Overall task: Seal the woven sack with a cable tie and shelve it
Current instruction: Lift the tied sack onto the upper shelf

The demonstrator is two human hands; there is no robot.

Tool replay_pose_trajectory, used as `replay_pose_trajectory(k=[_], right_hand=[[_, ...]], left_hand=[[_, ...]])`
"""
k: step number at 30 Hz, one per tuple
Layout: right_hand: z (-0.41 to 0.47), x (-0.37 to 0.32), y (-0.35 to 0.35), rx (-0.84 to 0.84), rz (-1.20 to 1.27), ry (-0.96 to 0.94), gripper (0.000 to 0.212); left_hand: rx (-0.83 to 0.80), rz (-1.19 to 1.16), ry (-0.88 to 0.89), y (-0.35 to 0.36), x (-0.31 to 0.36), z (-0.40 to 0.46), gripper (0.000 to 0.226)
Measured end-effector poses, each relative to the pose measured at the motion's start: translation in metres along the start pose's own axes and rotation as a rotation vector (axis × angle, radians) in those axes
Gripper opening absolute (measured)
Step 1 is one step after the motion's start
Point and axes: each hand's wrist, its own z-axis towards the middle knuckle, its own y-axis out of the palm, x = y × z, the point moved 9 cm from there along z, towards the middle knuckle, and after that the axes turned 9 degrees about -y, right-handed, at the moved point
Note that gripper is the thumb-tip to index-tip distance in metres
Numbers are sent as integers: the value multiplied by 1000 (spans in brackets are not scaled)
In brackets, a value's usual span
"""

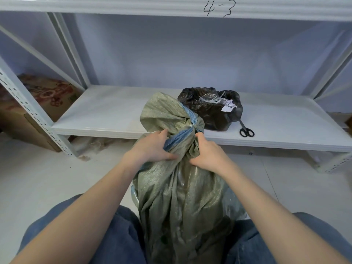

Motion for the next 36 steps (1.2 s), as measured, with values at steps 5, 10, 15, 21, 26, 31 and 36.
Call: replay_pose_trajectory(k=[5,10,15,21,26,31,36], right_hand=[[2,-1,-19,188,104,-28,63],[-4,7,-51,406,252,-11,54],[-12,-13,-65,530,401,-187,45],[-15,-43,-61,379,592,-414,48],[-11,-24,-70,299,602,-365,43],[-15,25,-51,-16,229,-40,91],[-12,26,-12,-201,134,-41,127]], left_hand=[[76,-223,107,-17,10,-7,25],[153,-430,199,-30,15,-14,35],[-136,-554,251,-13,37,-24,85],[65,-443,216,-13,53,-29,87],[265,-466,88,-30,40,-22,37],[278,-673,-22,-31,22,-15,29],[206,-927,90,-31,32,-19,47]])
